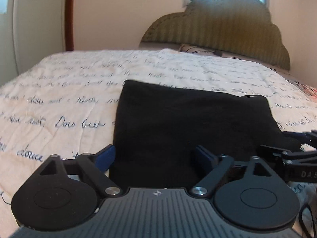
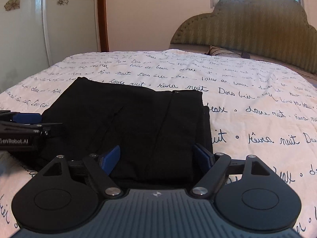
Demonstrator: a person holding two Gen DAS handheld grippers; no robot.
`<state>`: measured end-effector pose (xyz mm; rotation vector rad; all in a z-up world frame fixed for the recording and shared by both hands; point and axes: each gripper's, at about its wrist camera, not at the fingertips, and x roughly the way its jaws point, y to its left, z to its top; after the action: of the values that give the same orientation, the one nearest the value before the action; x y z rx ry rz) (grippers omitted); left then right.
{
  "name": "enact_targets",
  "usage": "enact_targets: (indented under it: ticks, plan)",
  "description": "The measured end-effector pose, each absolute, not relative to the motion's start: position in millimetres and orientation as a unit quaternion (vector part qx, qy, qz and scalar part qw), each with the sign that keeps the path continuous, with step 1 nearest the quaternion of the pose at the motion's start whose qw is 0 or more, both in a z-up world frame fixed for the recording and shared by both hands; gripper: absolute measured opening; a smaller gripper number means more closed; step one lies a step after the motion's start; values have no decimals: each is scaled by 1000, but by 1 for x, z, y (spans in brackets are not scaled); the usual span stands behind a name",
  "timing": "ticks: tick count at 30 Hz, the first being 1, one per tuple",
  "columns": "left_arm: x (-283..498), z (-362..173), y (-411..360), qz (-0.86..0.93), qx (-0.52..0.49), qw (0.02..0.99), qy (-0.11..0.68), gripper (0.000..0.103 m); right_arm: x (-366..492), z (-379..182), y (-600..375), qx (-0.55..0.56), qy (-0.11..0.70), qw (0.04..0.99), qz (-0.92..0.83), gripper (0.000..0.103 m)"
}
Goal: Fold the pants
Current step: 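Release the folded pants with both tools and pull them back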
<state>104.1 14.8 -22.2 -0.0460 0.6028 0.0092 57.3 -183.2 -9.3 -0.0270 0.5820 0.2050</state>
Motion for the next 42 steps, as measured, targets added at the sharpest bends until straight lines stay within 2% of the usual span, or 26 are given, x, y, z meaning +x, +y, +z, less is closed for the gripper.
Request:
enact_targets:
  ticks: [3, 11, 28, 31, 37, 42]
  plan:
    - [111, -24, 29, -3, -64, 947, 313, 101, 65, -11, -192, 16, 299, 949, 102, 90]
    - [106, -22, 25, 4, -50, 950, 309, 101, 63, -10, -195, 30, 297, 949, 97, 94]
    - [92, -20, 29, 16, -59, 952, 300, 101, 58, -10, -203, 67, 307, 944, 104, 96]
    - [84, -18, 34, 19, -72, 953, 292, 100, 45, -5, -194, 60, 306, 949, 56, 96]
    - [46, -14, 44, 9, -105, 955, 278, 100, -6, -13, -188, 117, 298, 947, 4, 96]
    - [18, -14, 44, 0, -121, 948, 293, 100, -24, -12, -153, 18, 314, 949, -15, 99]
